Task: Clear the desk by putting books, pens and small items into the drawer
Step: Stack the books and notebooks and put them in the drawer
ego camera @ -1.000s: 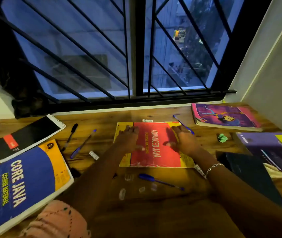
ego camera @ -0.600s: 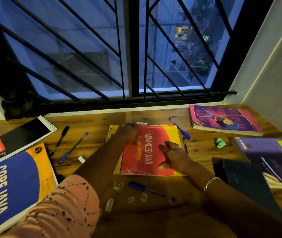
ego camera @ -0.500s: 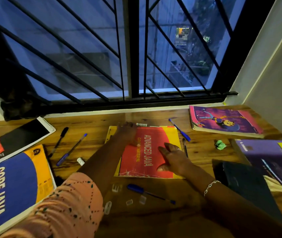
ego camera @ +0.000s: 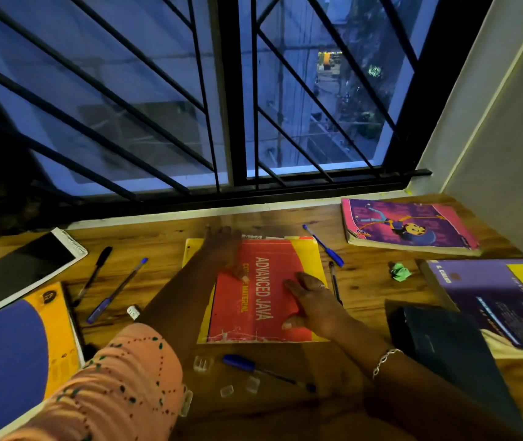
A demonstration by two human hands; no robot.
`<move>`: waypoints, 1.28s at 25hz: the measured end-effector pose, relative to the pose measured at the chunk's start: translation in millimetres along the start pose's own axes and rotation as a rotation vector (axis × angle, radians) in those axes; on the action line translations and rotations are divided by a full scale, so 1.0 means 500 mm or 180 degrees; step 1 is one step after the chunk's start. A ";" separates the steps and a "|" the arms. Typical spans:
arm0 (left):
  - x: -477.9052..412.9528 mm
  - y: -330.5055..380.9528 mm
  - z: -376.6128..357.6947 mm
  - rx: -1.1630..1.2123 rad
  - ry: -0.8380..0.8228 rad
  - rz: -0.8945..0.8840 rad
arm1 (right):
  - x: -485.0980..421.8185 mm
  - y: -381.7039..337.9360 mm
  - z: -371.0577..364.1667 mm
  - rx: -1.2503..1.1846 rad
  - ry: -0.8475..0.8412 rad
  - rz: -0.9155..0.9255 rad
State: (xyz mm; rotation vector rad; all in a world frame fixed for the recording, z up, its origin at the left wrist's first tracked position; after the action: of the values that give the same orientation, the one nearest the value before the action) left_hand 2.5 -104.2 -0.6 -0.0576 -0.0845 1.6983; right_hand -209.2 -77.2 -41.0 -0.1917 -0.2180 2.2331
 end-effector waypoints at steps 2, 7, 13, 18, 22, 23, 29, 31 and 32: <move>-0.003 0.000 0.006 -0.0119 0.0187 0.0024 | 0.006 0.002 0.002 -0.0097 0.0033 0.0004; 0.003 0.005 0.074 0.0171 0.0760 0.0077 | 0.017 0.009 -0.002 -0.0268 0.0142 -0.0019; 0.095 0.045 0.196 0.0348 0.1488 -0.0234 | 0.048 0.007 0.010 -0.0627 0.0760 0.0130; 0.182 0.033 0.300 0.1325 0.2215 0.0039 | 0.075 0.015 0.050 -0.2008 0.2585 -0.0450; 0.202 0.029 0.321 0.2885 0.2430 0.0446 | 0.055 0.037 0.081 -0.4837 0.1917 -0.1242; 0.202 0.035 0.316 0.3417 0.2416 0.0557 | 0.049 0.044 0.095 -0.5376 0.1562 -0.1173; 0.192 0.113 0.236 0.5054 0.1489 0.1258 | 0.066 0.132 0.216 -0.5681 0.1738 -0.1041; 0.199 0.156 0.199 0.5580 0.0371 0.1274 | 0.079 0.166 0.257 -0.5130 0.1741 -0.1238; 0.204 0.180 0.179 0.5751 0.0055 0.1316 | 0.085 0.185 0.271 -0.4846 0.1679 -0.1341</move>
State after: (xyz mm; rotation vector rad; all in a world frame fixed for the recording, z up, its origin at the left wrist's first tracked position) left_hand -107.6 -16.3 81.5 1.3030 1.5316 1.5992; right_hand -334.2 -113.0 67.4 -1.3403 -1.4441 1.1118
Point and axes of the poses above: each hand's wrist, its own x-axis away from the middle knuckle, its own z-axis out of the back of the hand, y = z × x, the point moved 2 cm from there along -x, towards the middle knuckle, and after that the axes turned 15 degrees about y, right-handed, at the moved point
